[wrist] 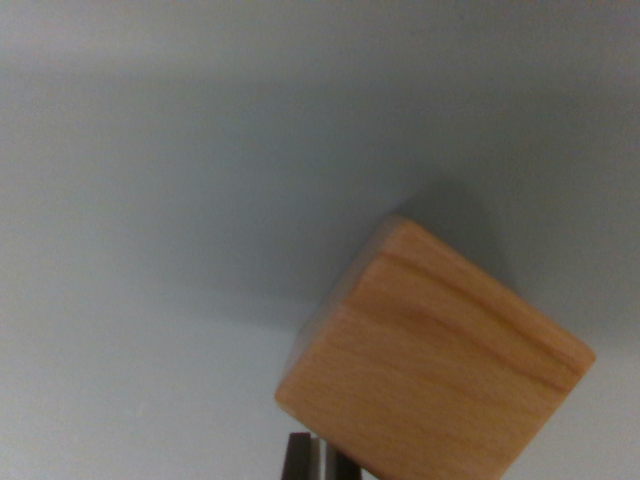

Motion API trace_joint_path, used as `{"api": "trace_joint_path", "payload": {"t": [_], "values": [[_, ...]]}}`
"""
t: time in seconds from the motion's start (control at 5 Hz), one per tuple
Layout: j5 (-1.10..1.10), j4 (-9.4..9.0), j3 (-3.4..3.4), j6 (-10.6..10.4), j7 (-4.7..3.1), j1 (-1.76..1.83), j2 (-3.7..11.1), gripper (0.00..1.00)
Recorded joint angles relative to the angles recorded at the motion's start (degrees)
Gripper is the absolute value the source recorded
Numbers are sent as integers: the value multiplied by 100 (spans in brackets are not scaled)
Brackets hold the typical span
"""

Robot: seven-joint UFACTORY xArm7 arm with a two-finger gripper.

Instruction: Push wooden cube

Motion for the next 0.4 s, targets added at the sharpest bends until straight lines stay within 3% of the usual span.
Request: {"api": "trace_joint_path", "payload": {"t": [0.4], "values": [[-2, 55, -2, 21, -1, -1, 34, 100]]}}
